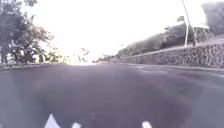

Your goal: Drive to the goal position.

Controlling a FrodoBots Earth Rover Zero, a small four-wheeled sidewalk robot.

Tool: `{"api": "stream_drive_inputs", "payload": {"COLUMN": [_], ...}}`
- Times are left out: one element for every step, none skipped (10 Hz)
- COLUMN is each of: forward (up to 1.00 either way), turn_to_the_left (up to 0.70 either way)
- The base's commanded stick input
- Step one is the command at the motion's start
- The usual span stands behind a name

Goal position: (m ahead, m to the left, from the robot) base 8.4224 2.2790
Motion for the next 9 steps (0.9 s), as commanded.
{"api": "stream_drive_inputs", "payload": {"forward": [0.85, 0.85, 0.85, 0.85, 0.85, 0.85, 0.85, 0.85, 0.85], "turn_to_the_left": [0.0, 0.0, 0.0, 0.0, 0.0, 0.0, 0.0, 0.0, 0.0]}}
